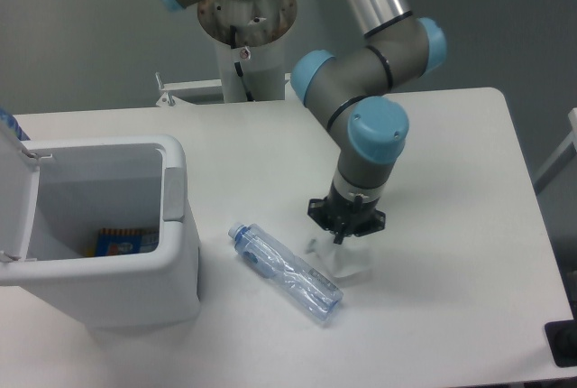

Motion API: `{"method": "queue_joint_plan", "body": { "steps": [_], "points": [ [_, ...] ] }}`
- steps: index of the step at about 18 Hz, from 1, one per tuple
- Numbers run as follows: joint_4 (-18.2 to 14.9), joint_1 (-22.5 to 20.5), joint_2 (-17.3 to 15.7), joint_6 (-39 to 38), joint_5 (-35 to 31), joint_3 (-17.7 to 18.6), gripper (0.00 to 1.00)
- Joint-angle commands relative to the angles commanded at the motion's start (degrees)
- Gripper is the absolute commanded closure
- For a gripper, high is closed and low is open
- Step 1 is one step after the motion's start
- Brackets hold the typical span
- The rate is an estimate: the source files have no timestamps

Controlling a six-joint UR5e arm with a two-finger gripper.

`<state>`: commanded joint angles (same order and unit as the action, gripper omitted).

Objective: Place the trash in the trash can
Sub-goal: 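Lower the gripper onto the tissue and close on its peak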

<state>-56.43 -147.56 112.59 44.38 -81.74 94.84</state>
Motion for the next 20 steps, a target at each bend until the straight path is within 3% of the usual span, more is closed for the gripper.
{"method": "queue_joint_plan", "body": {
  "steps": [3, 7, 16, 20],
  "points": [
    [-1.14, -1.41, -1.5, 1.5, 0.26, -0.96, 0.98],
    [-2.9, -1.94, -1.94, 0.89, 4.03, -4.91, 0.98],
    [-2.99, -5.45, -6.24, -2.44, 15.19, -8.79, 0.98],
    [-2.81, -5.98, -6.51, -6.05, 17.93, -10.98, 0.98]
  ]
}}
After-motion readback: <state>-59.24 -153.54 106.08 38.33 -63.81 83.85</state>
